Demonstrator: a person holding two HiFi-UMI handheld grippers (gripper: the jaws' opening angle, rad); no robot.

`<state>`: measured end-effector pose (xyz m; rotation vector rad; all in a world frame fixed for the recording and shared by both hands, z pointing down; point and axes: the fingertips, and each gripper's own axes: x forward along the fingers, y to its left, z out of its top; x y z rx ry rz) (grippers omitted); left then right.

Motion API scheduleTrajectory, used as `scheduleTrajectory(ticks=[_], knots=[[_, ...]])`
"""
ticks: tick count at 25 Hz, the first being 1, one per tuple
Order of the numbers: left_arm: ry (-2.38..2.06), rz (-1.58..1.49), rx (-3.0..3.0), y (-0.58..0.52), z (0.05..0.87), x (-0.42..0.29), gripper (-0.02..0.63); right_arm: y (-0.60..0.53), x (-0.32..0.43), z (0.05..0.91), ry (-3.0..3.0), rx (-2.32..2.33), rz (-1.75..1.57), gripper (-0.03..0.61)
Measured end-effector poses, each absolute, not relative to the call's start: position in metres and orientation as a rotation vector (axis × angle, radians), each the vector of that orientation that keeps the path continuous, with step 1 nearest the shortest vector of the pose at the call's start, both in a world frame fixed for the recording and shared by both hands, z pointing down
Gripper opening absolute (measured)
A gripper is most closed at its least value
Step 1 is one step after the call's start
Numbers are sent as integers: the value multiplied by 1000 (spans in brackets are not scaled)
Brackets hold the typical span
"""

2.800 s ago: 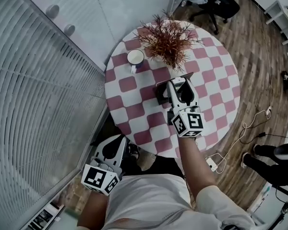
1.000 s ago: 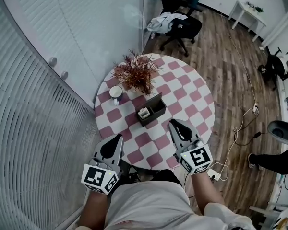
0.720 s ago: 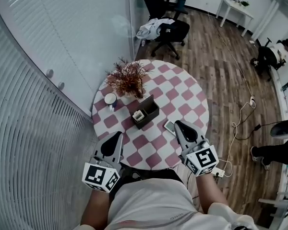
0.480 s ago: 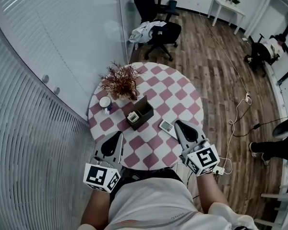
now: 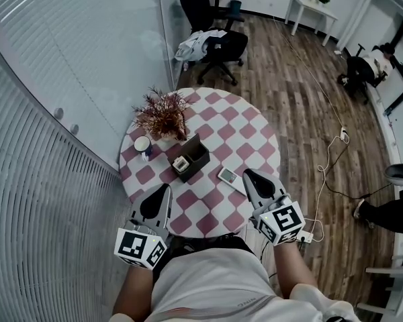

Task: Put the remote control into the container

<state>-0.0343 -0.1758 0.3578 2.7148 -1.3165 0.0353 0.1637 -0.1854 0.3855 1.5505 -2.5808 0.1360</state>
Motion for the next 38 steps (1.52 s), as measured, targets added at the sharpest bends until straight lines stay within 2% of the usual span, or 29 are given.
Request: scheduleTrajectory(ticks=[11,14,22,30,38], knots=[[-1358,51,2669,-181,368,-35,9,-216,166,444,-2398,1344,178,31],[-1392,64,2636,-182,375,-38,9,-231,170,477,-2308,1250,240,133],[-1498,131,2508,-188,399,-44,9,-264,165,582,-2081,979,410,269],[-1604,196,2336,-188,427,-51,9,-273,160,688,-1928,775,515,296],[-1661,217,2233,-184,442,-57,9,-282,149,734,-1871,689,587,302]])
